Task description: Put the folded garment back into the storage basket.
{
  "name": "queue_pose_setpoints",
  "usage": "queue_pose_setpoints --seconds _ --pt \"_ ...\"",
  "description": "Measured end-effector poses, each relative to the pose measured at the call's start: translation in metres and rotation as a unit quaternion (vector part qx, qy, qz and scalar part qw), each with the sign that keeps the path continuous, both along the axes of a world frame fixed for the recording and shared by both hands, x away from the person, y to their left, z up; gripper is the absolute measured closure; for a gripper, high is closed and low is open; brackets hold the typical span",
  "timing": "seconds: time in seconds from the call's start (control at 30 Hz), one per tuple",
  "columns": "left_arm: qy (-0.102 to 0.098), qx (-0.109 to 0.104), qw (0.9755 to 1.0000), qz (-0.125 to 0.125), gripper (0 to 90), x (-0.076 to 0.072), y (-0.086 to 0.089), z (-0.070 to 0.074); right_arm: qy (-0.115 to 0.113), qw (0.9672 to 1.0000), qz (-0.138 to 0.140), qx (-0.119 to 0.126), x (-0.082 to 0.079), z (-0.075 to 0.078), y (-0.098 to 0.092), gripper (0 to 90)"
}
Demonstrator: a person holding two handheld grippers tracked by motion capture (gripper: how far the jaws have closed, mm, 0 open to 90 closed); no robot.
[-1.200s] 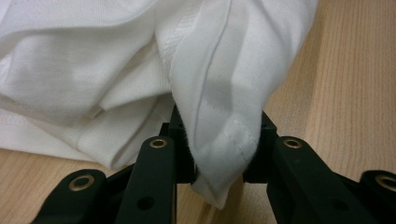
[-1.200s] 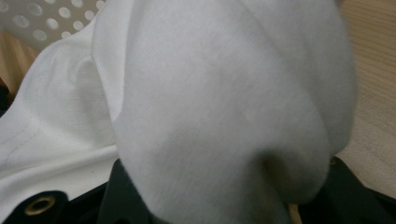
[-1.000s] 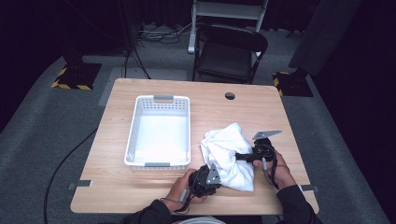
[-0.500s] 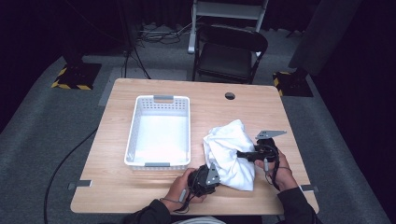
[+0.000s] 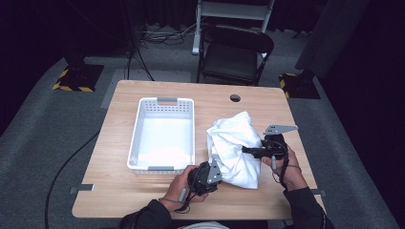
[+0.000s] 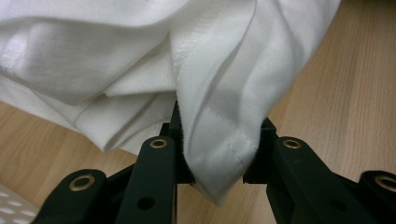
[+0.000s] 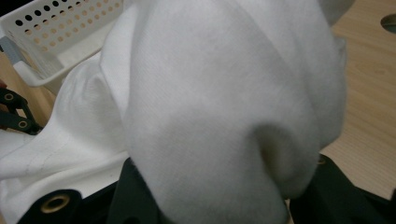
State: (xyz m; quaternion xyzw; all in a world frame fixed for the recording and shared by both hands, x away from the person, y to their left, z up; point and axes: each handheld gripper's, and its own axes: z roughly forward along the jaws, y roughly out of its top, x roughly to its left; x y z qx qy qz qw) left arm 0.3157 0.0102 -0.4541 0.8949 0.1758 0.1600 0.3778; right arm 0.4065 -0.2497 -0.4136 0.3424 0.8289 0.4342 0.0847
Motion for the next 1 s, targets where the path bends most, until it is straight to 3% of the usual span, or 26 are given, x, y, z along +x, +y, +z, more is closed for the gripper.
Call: queue_pose_setpoints --seconds 0.37,1.0 --pt "-0.013 -0.008 0.9998 0.013 70.4 0.002 0.013 0.022 -0.020 0.9997 0.013 0.001 0.003 0.029 0.011 58.5" --pt "-0.036 -0.031 0.9974 0.054 70.3 0.007 0.047 0.051 -0.032 0.9991 0.024 0.013 0.020 0.058 0.044 58.5"
